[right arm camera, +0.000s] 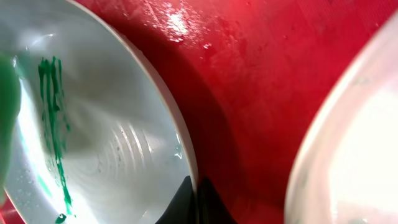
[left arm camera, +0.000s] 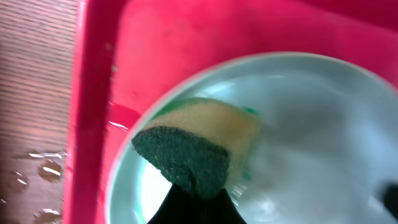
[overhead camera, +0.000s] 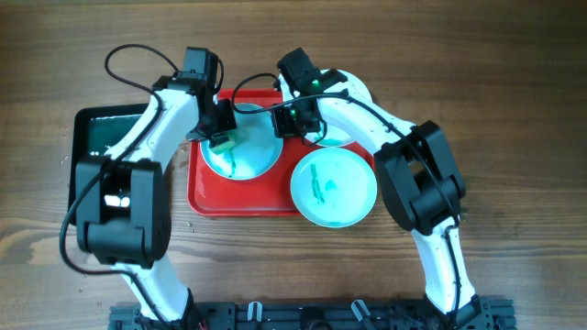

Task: Clean dirty plates on tray and stack at the side
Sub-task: 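Scrub the held plate with the sponge in the left gripper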

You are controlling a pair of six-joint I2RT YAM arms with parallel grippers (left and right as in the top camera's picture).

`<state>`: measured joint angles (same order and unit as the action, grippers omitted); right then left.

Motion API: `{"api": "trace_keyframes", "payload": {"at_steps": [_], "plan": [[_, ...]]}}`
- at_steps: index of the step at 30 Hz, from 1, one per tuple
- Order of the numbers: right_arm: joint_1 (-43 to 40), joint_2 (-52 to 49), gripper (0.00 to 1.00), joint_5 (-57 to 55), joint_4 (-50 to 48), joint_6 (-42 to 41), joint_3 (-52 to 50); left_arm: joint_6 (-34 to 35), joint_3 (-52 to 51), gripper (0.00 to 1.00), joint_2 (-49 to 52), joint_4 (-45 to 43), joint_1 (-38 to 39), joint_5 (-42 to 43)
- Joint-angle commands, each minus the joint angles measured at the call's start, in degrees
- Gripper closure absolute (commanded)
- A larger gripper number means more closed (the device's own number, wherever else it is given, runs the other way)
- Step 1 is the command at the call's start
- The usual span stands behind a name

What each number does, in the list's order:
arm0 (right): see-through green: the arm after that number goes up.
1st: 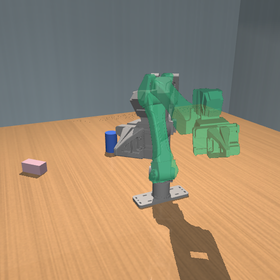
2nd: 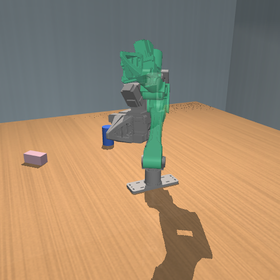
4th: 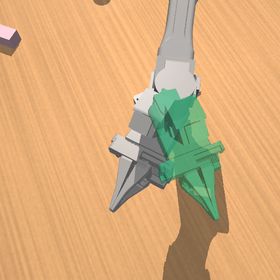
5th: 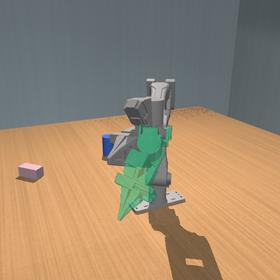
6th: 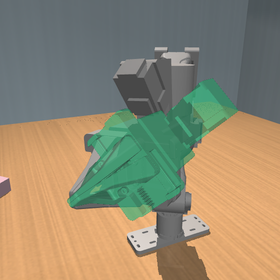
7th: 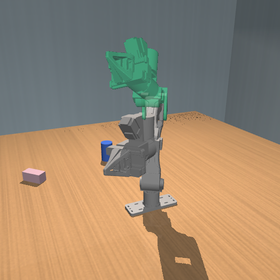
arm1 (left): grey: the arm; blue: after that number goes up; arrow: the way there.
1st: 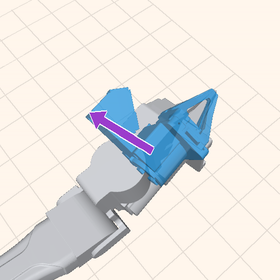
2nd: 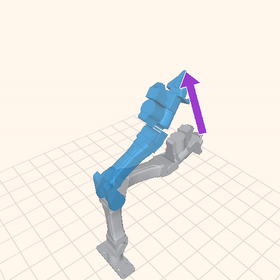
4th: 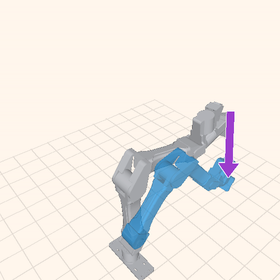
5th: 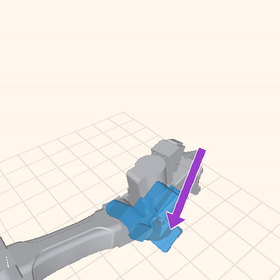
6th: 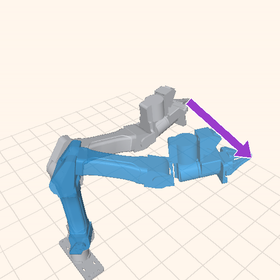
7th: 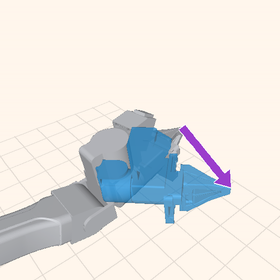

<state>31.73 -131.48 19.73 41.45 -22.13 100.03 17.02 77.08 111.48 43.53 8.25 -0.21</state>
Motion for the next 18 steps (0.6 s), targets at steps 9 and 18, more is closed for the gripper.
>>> {"api": "trace_keyframes", "payload": {"at_steps": [9, 18], "plan": [[-0.85, -1.40, 0.96, 2.56, -1.53, 1.20, -0.42, -11.80, -0.37, 0.96, 6.45, 4.24, 3.34, 11.39], [-0.85, -1.40, 0.96, 2.58, -1.75, 1.16, -0.42, -13.49, -0.37, 0.96, 6.45, -1.77, 3.54, 9.25]]}}
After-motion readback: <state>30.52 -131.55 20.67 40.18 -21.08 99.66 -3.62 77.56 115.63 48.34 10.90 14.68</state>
